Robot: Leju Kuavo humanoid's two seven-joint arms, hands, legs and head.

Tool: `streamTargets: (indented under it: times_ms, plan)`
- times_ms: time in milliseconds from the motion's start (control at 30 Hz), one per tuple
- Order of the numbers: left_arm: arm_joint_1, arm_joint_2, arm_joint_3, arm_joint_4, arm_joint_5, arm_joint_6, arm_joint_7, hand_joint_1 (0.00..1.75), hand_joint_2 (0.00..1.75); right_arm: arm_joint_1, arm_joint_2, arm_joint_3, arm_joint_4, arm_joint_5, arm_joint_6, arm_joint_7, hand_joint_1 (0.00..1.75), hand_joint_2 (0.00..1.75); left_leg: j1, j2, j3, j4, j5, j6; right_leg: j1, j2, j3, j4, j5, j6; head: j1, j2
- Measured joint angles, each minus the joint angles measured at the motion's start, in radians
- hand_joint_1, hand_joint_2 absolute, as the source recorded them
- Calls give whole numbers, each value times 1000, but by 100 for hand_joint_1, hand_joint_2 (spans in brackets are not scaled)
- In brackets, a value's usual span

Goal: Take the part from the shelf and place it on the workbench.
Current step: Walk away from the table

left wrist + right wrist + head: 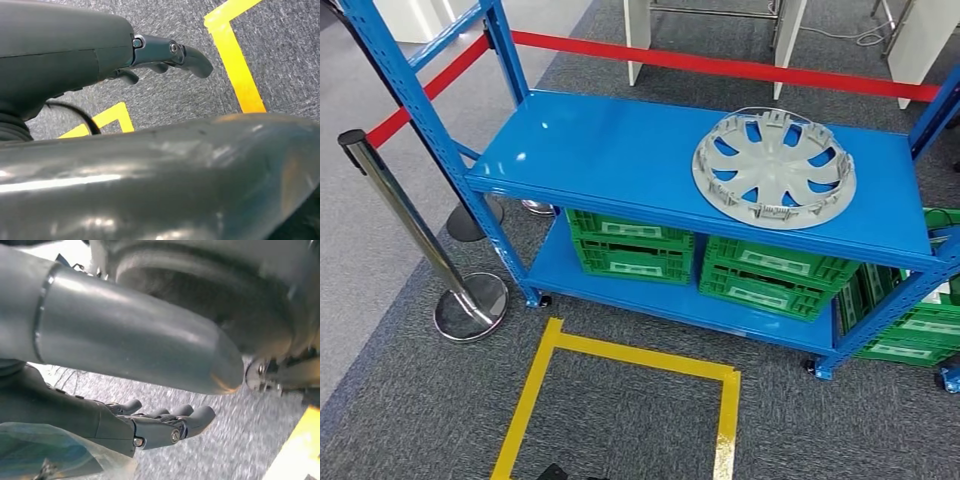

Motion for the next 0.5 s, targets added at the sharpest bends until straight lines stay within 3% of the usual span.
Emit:
streamTargets:
  times_ms: [33,100,133,200,300,333,367,467,500]
  plan:
    - [1,0,0,0,0,0,0,0,0,1,0,0,0,0,0,0,0,0,-1,0,-5,-12,28,4,1,2,10,0,-8,0,0,0]
    - [1,1,0,0,0,0,0,0,0,2,0,0,0,1,-1,0,0,0,-6,-1,28,-124,118,20,4,6,32,-2,-26,3,-1,0]
    - [1,1,0,0,0,0,0,0,0,2,1,0,1,1,-1,0,0,0,-10,-2,51,-183,148,30,6,6,40,-2,-35,6,-1,0]
    - [0,1,0,1,0,0,0,0,0,-1,2,0,2,1,0,-1,0,0,-18,-2,83,-255,156,44,6,6,49,-9,-47,15,-4,0]
    - [1,2,1,1,1,-4,-2,0,0,-3,2,0,2,3,-1,-1,0,0,-17,-6,110,-290,139,54,4,3,67,-3,-37,33,-7,0]
    - [2,2,1,1,2,-6,-4,0,0,-4,2,0,2,5,-1,-1,0,0,-14,-7,123,-300,137,58,4,1,59,20,-39,38,-5,0]
    - [3,2,1,1,4,-8,-6,0,0,-5,2,1,2,7,-2,-1,0,0,-11,-8,135,-307,134,62,4,1,35,58,-49,41,0,0]
    - [4,3,2,1,6,-13,-10,0,0,-7,2,1,2,12,-5,-1,0,0,-9,-7,156,-312,115,66,2,0,-92,224,-110,52,10,0]
    - [6,4,4,1,7,-15,-11,0,0,-5,2,1,2,13,-6,0,0,0,-8,-7,167,-312,106,65,0,0,-126,251,-120,56,11,0]
